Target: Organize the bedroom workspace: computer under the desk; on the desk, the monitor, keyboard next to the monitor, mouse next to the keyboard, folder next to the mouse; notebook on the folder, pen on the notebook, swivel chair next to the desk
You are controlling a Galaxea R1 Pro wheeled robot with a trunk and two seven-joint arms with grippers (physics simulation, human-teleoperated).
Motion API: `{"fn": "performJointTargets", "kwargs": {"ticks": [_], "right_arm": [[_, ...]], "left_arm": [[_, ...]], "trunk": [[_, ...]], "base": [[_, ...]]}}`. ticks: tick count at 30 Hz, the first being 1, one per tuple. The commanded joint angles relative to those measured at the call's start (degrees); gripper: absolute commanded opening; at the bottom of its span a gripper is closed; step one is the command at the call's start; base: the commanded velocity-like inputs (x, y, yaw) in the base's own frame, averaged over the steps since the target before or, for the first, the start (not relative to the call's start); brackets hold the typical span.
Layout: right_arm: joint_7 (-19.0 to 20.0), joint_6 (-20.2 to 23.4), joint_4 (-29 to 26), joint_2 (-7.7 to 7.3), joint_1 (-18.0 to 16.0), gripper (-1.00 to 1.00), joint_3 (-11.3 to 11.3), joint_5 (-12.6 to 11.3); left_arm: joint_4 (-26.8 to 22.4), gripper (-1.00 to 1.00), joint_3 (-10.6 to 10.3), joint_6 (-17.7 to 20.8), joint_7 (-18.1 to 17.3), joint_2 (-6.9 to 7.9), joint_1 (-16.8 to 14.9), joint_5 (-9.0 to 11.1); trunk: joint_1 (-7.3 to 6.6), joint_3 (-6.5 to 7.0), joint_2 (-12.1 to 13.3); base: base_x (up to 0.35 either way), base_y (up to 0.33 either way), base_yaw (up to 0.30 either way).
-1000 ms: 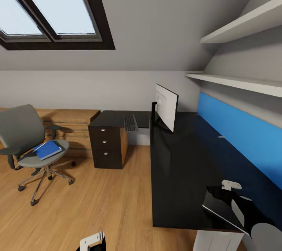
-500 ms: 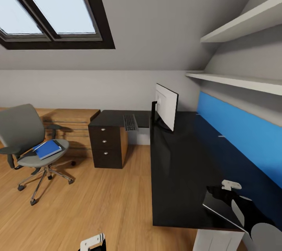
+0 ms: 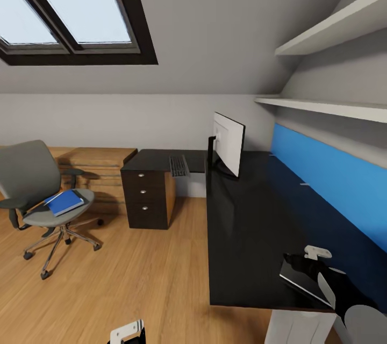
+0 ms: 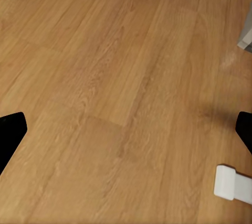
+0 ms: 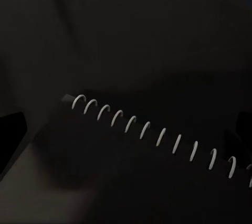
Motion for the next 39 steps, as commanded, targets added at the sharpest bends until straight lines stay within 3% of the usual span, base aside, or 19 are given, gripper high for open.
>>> {"fn": "performJointTargets", "kwargs": {"ticks": [1, 11, 16, 39], "right_arm": [[0.45, 0.37, 0.39, 0.06, 0.02, 1.00, -0.44, 0.31], [0.45, 0.37, 0.39, 0.06, 0.02, 1.00, -0.44, 0.31], [0.45, 0.37, 0.35, 0.06, 0.02, 1.00, -0.41, 0.31], [0.54, 0.37, 0.31, 0.03, 0.02, 1.00, -0.42, 0.31]], "left_arm": [[-0.14, 1.00, -0.13, 0.27, 0.35, 0.04, 0.00, 0.37], [-0.29, 1.00, -0.13, 0.27, 0.47, 0.11, 0.00, 0.37], [-0.31, 1.00, -0.13, 0.27, 0.57, 0.07, 0.00, 0.37], [-0.06, 1.00, -0.04, 0.27, 0.16, 0.28, 0.00, 0.37]], "trunk": [[0.01, -0.06, -0.03], [0.01, -0.06, -0.03], [1.11, -0.96, -2.03], [1.11, -0.96, -2.03]], "base": [[0.000, 0.000, 0.000], [0.000, 0.000, 0.000], [0.000, 0.000, 0.000], [-0.009, 0.000, 0.000]]}}
